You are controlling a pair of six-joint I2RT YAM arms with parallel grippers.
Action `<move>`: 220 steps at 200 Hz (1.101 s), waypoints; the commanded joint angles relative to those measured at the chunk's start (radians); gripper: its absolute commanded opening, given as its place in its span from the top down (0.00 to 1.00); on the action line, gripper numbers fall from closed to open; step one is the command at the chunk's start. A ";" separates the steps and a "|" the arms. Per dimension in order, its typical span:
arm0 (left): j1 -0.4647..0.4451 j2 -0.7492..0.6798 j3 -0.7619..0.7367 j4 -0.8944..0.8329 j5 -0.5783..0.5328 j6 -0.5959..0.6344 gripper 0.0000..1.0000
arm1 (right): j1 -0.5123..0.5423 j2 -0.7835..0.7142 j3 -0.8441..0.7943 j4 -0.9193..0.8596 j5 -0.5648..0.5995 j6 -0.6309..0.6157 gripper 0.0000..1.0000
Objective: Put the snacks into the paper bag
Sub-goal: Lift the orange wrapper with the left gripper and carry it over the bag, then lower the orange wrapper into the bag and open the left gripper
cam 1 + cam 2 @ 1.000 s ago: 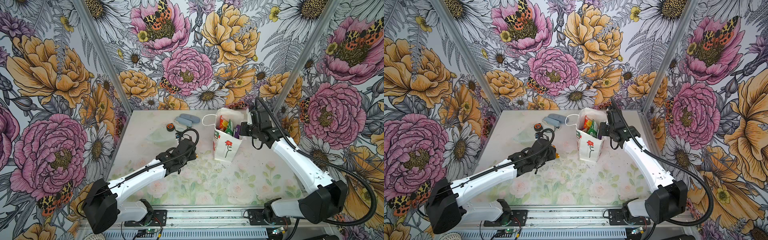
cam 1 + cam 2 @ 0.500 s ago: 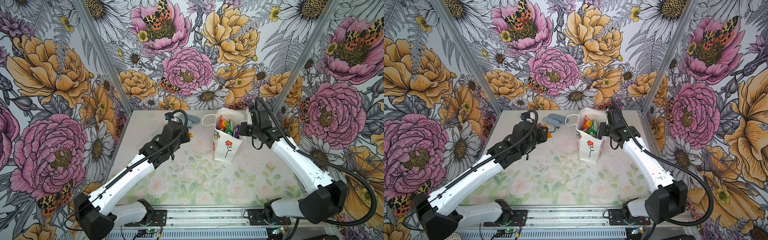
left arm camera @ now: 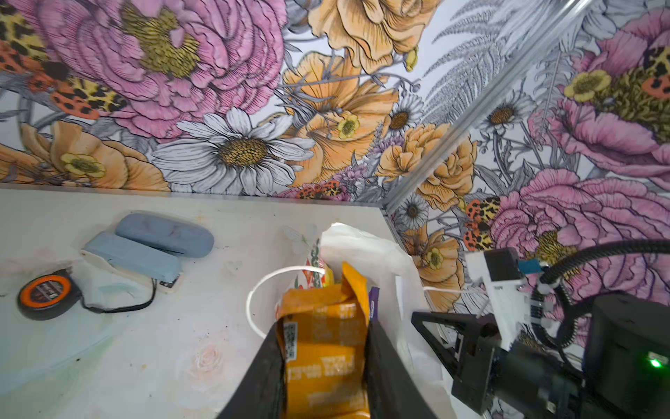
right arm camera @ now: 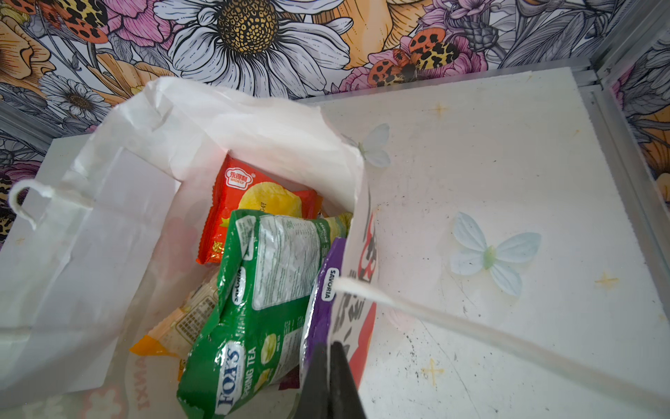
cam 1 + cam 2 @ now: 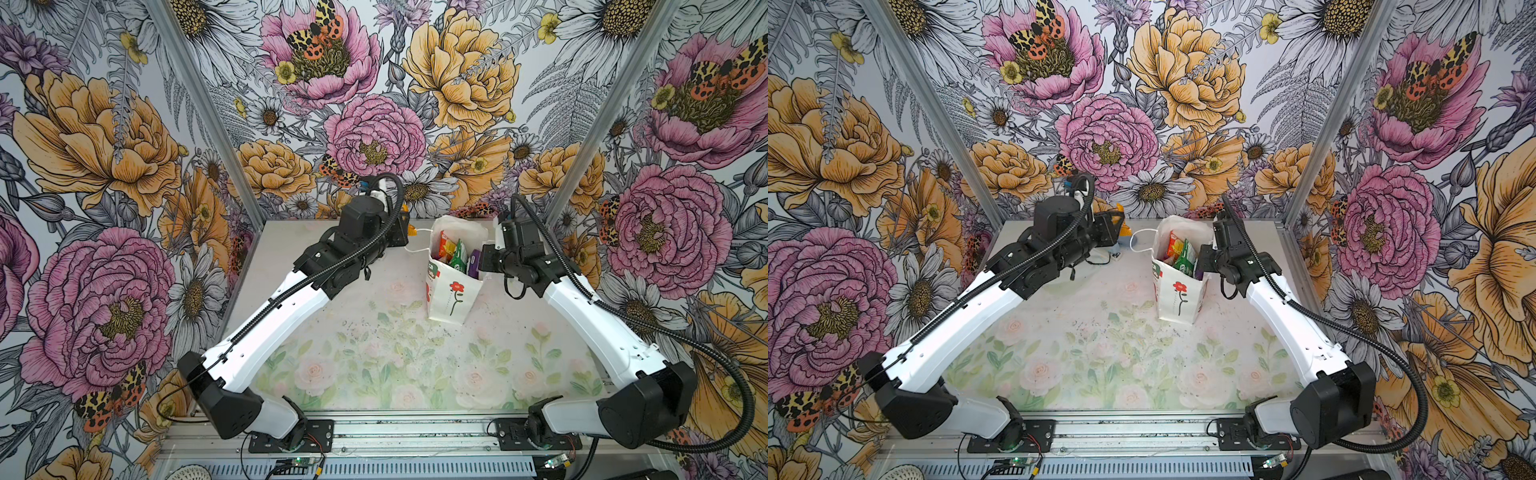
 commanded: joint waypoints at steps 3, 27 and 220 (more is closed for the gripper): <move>-0.045 0.148 0.156 -0.055 0.140 0.078 0.79 | 0.003 -0.026 0.002 -0.072 -0.030 0.005 1.00; -0.080 0.287 0.328 -0.149 0.138 0.098 0.79 | 0.003 -0.026 0.000 -0.072 -0.034 0.006 1.00; -0.096 0.608 0.678 -0.375 0.061 0.152 0.42 | 0.003 -0.028 -0.016 -0.070 -0.042 -0.002 1.00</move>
